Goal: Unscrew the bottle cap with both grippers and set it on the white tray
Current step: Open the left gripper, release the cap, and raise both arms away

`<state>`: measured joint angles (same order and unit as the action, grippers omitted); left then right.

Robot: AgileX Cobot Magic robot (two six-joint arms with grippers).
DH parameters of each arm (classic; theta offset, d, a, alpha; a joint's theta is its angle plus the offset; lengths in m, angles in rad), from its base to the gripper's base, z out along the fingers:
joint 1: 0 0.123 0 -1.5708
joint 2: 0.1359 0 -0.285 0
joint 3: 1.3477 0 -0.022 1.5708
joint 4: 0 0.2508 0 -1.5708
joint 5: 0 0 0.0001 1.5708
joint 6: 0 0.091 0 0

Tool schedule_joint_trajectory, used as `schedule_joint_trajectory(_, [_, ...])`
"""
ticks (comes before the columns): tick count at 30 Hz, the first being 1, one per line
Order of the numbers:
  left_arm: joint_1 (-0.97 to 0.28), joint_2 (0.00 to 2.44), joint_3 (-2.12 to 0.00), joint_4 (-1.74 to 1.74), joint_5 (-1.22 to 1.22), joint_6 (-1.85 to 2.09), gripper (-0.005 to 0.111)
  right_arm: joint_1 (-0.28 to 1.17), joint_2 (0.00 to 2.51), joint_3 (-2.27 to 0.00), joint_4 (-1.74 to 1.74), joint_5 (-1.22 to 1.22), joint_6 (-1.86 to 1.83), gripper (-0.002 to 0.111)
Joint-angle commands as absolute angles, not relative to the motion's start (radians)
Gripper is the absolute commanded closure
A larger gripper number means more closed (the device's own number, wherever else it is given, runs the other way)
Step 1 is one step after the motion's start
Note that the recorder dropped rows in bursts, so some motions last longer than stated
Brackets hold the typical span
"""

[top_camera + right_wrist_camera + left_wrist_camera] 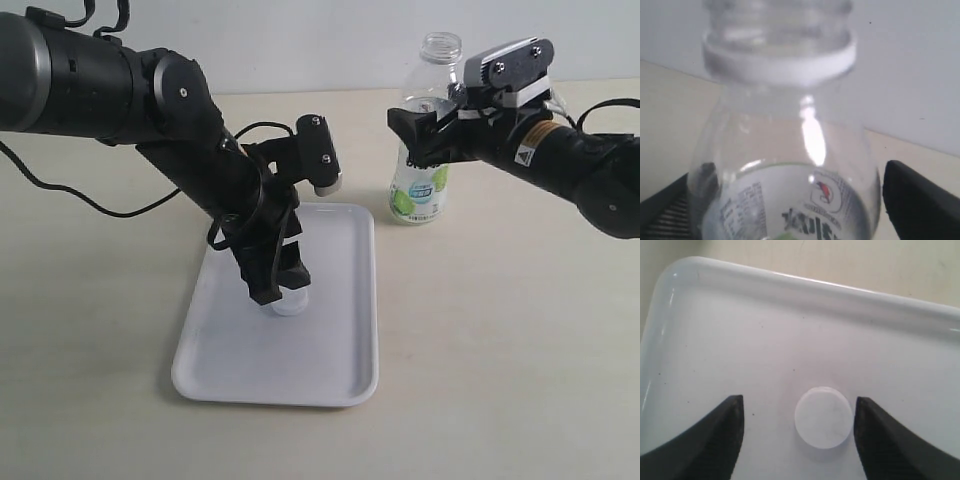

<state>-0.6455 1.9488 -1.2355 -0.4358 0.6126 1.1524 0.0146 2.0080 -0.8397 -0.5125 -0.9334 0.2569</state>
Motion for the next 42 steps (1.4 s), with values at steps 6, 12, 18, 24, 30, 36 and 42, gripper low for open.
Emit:
schedule_joint_trajectory(6, [-0.651, 1.938, -1.236, -0.447, 0.622, 1.145, 0.045, 0.012, 1.823, -0.842, -0.543, -0.858, 0.343, 0.024])
schedule_joint_trajectory(12, [-0.651, 1.938, -1.236, -0.447, 0.625, 1.145, 0.045, 0.012, 1.672, -0.842, -0.583, -0.852, 0.398, 0.024])
schedule_joint_trajectory(18, [-0.651, 1.938, -1.236, -0.447, 0.633, 1.138, 0.045, 0.012, 1.464, -0.842, -0.586, -0.661, 0.445, 0.024])
schedule_joint_trajectory(24, [-0.648, 1.935, -1.236, -0.44, 0.633, 1.018, 0.056, 0.012, 1.194, -0.842, -0.584, -0.44, 0.512, 0.044])
schedule_joint_trajectory(30, [-0.637, 1.881, -1.236, -0.406, 0.681, 0.857, 0.107, 0.012, 0.896, -0.819, -0.582, -0.051, 0.626, 0.107])
schedule_joint_trajectory(36, [-0.618, 1.703, -1.174, -0.408, 0.69, 0.68, 0.107, 0.012, 0.603, -0.668, -0.582, 0.126, 0.594, 0.108])
schedule_joint_trajectory(42, [-0.618, 1.335, -0.936, -0.451, 0.511, 0.585, 0.107, 0.012, 0.351, -0.489, -0.474, 0.231, 0.583, 0.108])
